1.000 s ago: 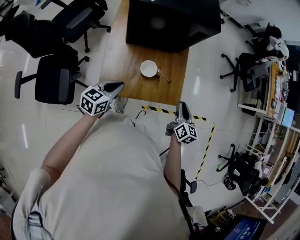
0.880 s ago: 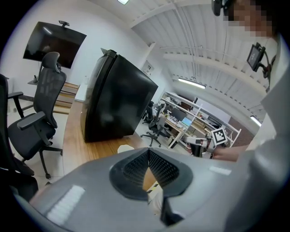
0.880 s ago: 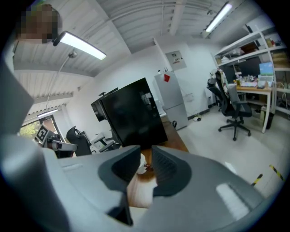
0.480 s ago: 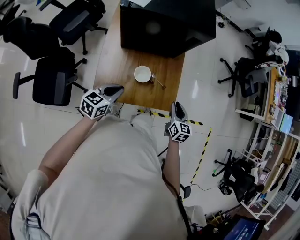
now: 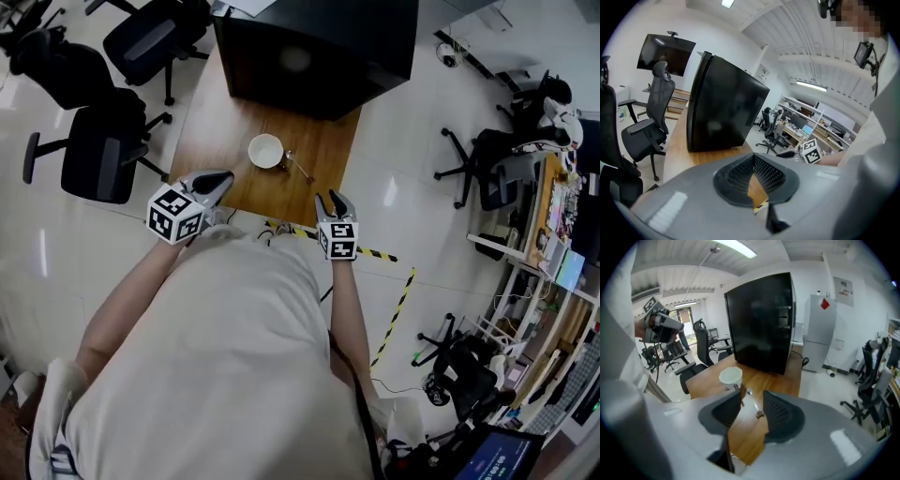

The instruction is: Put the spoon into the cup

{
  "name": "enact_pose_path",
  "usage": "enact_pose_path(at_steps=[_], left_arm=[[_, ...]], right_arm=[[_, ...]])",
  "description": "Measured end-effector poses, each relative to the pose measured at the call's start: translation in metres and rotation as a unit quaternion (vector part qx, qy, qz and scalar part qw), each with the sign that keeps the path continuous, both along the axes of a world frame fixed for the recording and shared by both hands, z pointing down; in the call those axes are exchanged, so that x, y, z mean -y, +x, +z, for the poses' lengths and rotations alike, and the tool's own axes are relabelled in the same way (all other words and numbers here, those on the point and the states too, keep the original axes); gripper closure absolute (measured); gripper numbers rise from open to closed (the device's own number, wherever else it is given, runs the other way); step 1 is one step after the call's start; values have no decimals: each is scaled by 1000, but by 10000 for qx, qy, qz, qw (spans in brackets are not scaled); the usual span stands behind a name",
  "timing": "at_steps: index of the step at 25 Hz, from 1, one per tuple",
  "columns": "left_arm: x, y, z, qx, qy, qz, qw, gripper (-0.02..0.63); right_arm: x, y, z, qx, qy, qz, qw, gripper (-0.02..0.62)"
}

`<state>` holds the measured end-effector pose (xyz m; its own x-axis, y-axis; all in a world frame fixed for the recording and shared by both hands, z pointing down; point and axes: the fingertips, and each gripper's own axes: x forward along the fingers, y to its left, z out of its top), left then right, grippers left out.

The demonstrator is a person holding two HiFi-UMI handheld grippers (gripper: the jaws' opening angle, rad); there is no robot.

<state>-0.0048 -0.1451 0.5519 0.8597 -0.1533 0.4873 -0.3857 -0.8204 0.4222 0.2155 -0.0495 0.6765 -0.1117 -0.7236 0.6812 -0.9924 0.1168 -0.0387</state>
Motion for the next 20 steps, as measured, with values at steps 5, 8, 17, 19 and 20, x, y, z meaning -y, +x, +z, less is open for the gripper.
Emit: enact_pose_path(at_steps=[5,8,17,19,20], left_arm=[[13,7,-5,17,186,-265,9995,604],[27,17,-5,12,285,-450,9986,604],[23,-1,4,323,80,-759,9966,604],[19,6,-5,172,9,-736,9971,604],[23,4,-12,153,30,-726,9972,604]], right_arm=[[20,8,37,-212,-292,-582,9977,446],[38,23,53,-344,-454,-892,9944,446],[10,24,131,-564,-1467,-1642,9738,445],[10,28,115,-546,-1419,-1652,9745,445],[15,21,110,-474,-1352,-1636,9761,445]])
